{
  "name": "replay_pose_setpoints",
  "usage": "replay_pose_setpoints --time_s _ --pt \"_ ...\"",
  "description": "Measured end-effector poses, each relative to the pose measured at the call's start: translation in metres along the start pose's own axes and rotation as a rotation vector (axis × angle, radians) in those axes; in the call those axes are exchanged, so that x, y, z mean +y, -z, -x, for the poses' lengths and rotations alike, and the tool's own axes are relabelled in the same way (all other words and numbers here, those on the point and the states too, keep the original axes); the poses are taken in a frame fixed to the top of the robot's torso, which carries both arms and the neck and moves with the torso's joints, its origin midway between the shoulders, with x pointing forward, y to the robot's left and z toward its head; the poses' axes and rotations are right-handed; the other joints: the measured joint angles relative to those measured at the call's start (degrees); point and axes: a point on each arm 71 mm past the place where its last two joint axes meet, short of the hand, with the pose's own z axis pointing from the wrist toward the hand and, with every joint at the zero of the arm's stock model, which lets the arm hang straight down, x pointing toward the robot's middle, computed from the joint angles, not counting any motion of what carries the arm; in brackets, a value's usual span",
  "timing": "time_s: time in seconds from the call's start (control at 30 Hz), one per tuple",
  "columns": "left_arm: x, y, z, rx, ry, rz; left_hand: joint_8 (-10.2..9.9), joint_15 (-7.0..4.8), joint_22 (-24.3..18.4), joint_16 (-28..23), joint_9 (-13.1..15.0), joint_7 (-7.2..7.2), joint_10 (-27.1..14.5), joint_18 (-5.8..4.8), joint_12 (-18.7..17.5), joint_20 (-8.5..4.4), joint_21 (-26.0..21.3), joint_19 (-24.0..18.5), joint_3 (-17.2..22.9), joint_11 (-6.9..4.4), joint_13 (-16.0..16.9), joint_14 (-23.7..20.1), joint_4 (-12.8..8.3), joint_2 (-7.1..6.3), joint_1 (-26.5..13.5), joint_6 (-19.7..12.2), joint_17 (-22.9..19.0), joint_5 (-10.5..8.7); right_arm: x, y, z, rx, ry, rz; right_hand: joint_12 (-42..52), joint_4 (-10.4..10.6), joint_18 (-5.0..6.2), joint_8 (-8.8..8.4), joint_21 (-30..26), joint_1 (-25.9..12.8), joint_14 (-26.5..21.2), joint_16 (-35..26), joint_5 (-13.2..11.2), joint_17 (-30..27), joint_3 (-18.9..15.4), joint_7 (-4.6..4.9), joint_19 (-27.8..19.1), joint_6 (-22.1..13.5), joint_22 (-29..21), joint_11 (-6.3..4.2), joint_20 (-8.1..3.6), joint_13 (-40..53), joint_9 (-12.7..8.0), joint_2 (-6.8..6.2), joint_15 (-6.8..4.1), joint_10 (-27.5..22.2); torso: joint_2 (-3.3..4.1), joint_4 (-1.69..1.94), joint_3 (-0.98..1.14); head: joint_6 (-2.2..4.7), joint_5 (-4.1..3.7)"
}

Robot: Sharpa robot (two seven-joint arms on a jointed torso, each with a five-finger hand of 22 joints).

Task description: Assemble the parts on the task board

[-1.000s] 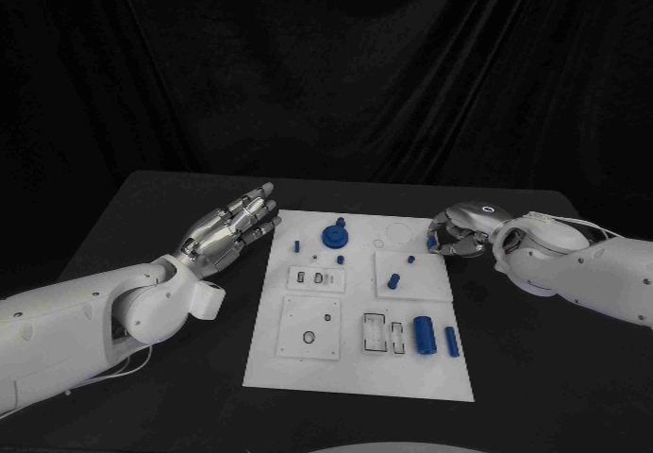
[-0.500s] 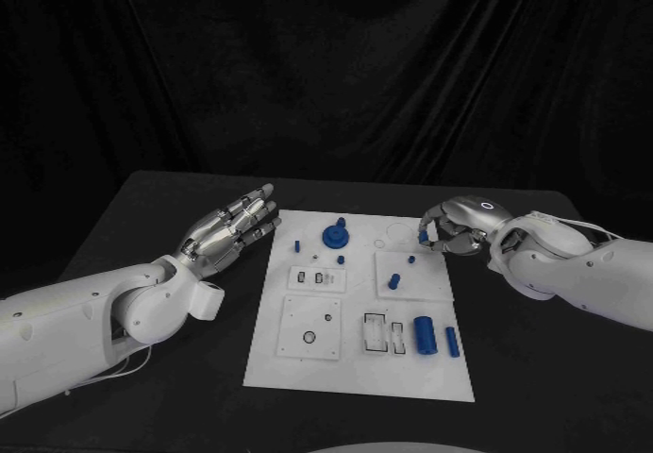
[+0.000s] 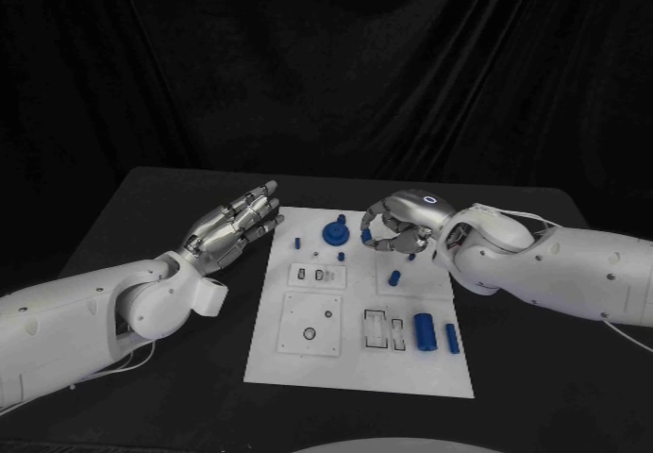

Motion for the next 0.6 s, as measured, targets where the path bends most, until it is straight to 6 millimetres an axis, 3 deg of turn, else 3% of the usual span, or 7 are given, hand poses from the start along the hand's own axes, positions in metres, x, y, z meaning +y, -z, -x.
replay_pose_setpoints --time_s 0.27,0.6 --pt "0.000 0.001 0.001 -0.002 0.000 0.001 0.0 0.00 0.0 0.0 0.0 0.00 0.0 -0.01 0.0 0.00 0.0 0.0 0.2 0.00 0.0 0.0 -0.2 0.00 0.0 0.0 0.0 0.00 0.024 -0.018 -0.027 0.053 -0.029 0.043 0.0 -0.2 0.00 -0.16 -0.3 0.0 0.0 0.0 0.7 0.0 0.2 0.28 0.0 -0.3 0.0 0.42 0.00 0.0 0.4 -0.01 0.00 0.0 0.11 0.20 -0.02 -0.28 0.01" --pt "0.000 -0.001 -0.001 0.002 0.001 0.001 0.0 0.00 0.0 0.0 0.0 0.00 0.0 0.00 0.0 0.00 0.0 0.0 0.2 0.00 0.0 0.0 -0.2 0.00 0.0 0.0 0.0 0.22 0.035 -0.026 -0.036 0.082 -0.037 0.058 0.0 -0.2 0.00 -0.17 -0.7 0.0 -0.2 0.0 0.7 0.0 0.2 0.50 0.0 -0.5 0.0 0.42 0.00 0.0 0.4 -0.01 0.21 0.0 0.15 0.30 -0.02 -0.47 -0.37"
